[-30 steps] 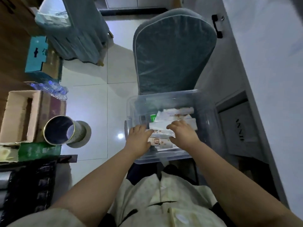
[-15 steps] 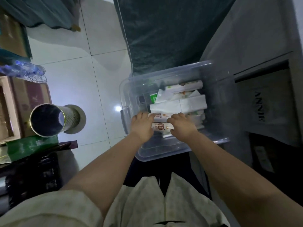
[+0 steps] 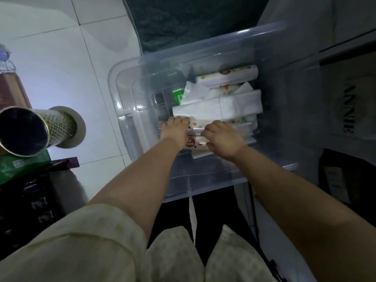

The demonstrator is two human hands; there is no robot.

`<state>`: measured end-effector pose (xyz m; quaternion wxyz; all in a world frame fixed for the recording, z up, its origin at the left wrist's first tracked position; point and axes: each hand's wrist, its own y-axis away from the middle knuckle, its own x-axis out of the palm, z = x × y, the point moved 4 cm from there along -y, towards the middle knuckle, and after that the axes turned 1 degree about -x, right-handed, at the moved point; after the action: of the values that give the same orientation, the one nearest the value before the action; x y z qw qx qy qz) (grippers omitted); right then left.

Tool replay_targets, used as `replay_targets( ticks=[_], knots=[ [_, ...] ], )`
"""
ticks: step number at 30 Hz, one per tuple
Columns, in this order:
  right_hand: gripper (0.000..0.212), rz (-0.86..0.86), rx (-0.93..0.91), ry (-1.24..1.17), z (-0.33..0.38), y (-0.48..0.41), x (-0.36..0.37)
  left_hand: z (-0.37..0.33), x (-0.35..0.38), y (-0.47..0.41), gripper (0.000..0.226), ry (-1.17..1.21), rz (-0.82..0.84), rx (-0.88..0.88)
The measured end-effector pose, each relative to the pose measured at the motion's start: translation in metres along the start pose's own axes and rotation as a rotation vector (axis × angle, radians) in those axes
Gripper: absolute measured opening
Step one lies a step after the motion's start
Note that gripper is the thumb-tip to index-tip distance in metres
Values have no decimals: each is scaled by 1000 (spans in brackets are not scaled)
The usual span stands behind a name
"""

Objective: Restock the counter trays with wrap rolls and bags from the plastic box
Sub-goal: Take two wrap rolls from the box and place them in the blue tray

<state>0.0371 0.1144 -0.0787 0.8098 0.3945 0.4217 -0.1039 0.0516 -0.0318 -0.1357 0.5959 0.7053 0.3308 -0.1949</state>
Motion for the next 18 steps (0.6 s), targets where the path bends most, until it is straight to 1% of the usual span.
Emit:
replay_targets(
  ticks=[3, 6, 9, 13, 16, 18],
  knots=[
    [36, 1, 7, 0, -7, 0, 2, -6, 1, -10, 61, -12, 12, 25],
    [37, -9, -7, -9, -8, 1, 1, -7, -2, -12, 61, -46, -11, 79],
    [38, 14, -26, -28, -4, 2, -1, 2, -16, -6, 56, -34, -122, 106],
    [43, 133, 4, 5, 5, -12, 7, 9, -51, -2, 57, -5, -327, 89],
    [47, 231, 99, -20, 14, -32, 18, 8, -69, -3, 56, 18, -385, 79],
    [54, 295, 137, -26, 20, -43, 31, 6, -74, -4, 56, 35, -398, 82]
  ],
)
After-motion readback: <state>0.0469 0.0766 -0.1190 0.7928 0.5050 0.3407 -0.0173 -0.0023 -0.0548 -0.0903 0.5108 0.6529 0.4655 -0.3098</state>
